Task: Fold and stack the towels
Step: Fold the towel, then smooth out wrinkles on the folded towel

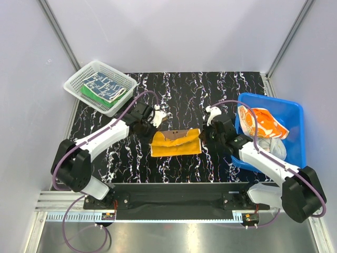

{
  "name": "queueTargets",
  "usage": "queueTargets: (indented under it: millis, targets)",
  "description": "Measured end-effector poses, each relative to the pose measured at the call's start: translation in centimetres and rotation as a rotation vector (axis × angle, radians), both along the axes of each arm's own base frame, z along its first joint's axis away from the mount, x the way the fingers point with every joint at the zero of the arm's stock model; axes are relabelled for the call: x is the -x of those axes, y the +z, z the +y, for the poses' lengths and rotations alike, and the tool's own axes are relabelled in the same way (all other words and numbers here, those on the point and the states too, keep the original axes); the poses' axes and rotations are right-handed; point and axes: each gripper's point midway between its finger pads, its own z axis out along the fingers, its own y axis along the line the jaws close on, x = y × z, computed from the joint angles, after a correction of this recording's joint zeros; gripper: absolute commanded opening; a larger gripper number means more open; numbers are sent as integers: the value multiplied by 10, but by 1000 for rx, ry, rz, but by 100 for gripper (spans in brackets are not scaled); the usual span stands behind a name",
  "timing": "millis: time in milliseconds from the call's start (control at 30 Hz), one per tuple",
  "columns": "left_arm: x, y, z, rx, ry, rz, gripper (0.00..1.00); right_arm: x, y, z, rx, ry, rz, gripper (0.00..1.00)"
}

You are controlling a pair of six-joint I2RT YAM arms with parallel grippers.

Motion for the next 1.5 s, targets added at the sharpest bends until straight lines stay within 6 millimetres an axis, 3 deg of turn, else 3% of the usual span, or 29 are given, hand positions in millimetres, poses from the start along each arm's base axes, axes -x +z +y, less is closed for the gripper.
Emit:
queueTargets:
  millis: [200,367,533,600,667,800,833,967,1100,1200,1367,1500]
  targets:
    - [2,2,-2,9,5,-3,0,12,-10,-2,-58,-85,94,0]
    - [13,-8,0,-2,1,33,0,22,-14,-7,-105,-164,143,0]
    - [24,-15,-2,-2,-5,70,6,36,-36,-15,-116,-238,233,2]
    - [29,-19,-3,-2,-7,86,18,41,-43,-19,-107,-269,270,12]
    - [34,-21,-4,-2,-8,105,23,44,-47,-21,-102,-290,291,26]
    - [42,-21,-9,8,-16,133,29,50,-53,-28,-81,-332,326,28]
    - [45,-20,-10,12,-15,141,34,52,-54,-30,-76,-338,335,29]
    - [46,-12,-13,36,11,134,34,51,-44,-30,-82,-357,346,28]
    - [40,-7,-20,76,55,118,34,41,-26,-17,-143,-340,321,27]
    - [32,-9,-27,98,97,115,36,33,-25,-7,-164,-321,325,27]
    - [20,-36,-24,37,185,134,37,25,-54,3,-136,-316,380,24]
    - [15,-61,-11,-45,278,170,36,29,-80,1,-102,-329,430,24]
